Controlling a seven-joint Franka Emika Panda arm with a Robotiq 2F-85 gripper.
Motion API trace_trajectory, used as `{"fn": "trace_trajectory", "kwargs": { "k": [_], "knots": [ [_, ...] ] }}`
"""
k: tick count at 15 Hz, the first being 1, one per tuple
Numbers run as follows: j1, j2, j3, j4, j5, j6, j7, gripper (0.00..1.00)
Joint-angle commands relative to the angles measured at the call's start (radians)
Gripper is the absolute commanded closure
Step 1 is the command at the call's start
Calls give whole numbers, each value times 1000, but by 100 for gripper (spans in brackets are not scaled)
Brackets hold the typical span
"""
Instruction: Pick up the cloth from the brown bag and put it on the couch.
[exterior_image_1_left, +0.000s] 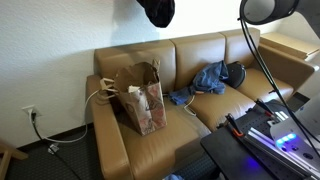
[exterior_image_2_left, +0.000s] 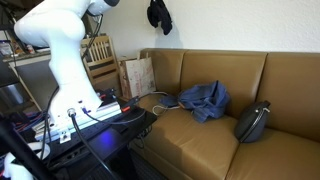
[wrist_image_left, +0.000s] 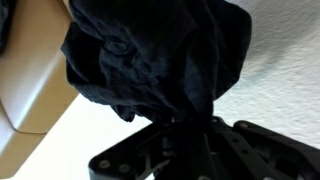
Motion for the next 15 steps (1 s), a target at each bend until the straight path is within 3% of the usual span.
{"fn": "trace_trajectory", "kwargs": {
  "k": [1, 6, 15],
  "knots": [
    [-62, 4, 20, -2, 14, -108, 111, 100],
    [-176, 64, 102, -38, 118, -75, 281, 100],
    [-350, 292, 291, -21, 378, -116, 295, 100]
  ]
}}
